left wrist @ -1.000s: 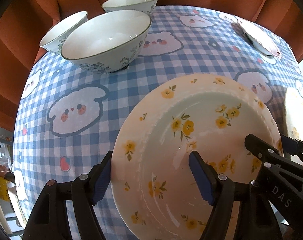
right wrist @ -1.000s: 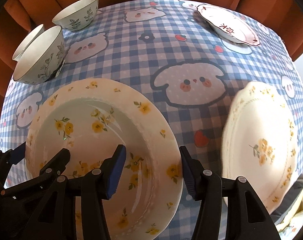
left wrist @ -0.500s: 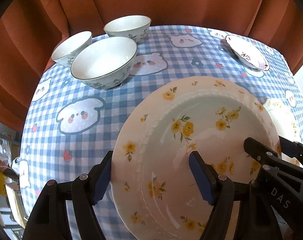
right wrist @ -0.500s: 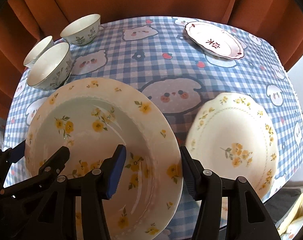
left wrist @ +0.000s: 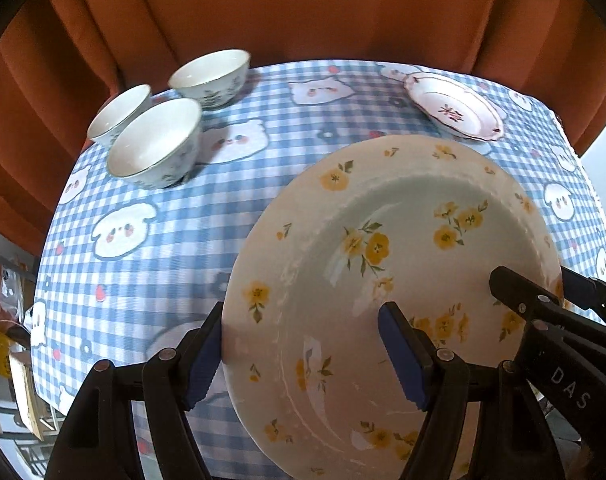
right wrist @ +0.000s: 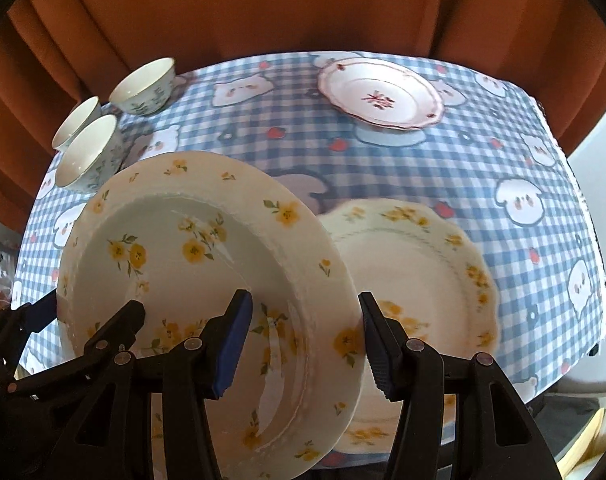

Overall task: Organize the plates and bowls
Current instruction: 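Lower the held plate onto the other yellow-flower plate with the right gripper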

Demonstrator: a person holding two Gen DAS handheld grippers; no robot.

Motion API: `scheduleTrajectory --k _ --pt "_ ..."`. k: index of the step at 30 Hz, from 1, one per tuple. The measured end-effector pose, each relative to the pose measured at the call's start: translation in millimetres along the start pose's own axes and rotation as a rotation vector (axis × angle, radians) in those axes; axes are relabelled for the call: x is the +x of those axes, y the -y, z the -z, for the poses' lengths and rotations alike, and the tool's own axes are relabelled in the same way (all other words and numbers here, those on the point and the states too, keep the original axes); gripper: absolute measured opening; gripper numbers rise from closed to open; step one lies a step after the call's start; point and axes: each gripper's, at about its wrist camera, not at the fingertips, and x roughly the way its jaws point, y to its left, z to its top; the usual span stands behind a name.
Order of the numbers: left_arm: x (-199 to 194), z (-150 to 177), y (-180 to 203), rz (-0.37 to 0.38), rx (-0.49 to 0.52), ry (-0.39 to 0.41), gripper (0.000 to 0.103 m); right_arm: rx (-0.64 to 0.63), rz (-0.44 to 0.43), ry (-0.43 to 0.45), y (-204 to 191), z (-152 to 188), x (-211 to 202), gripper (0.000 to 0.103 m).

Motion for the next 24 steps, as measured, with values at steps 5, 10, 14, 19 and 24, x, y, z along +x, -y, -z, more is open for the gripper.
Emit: scheduleTrajectory --k 5,10,14,19,24 --pt "0.7 -2.3 32.3 0.009 0.014 0.003 0.075 0.022 -0.002 0.005 30.9 2.2 -1.0 0.058" --pt "4.9 -4.4 65.9 0.026 0.026 0.004 0.075 0.045 0.009 0.007 66.3 2.6 -1.6 0.058" --pt "9.7 -5.7 91.0 0.041 0.030 0.002 0.076 0.055 0.022 0.008 91.6 2.5 -0.7 0.058" --pt "17.3 -5.0 117.3 0.059 0.029 -0.008 0.077 0.061 0.036 0.004 119.5 2.9 1.3 0.058" --pt "26.0 -4.7 137.1 0.075 0.017 -0.020 0.077 0.060 0.046 -0.001 143.4 3.0 3.7 0.058"
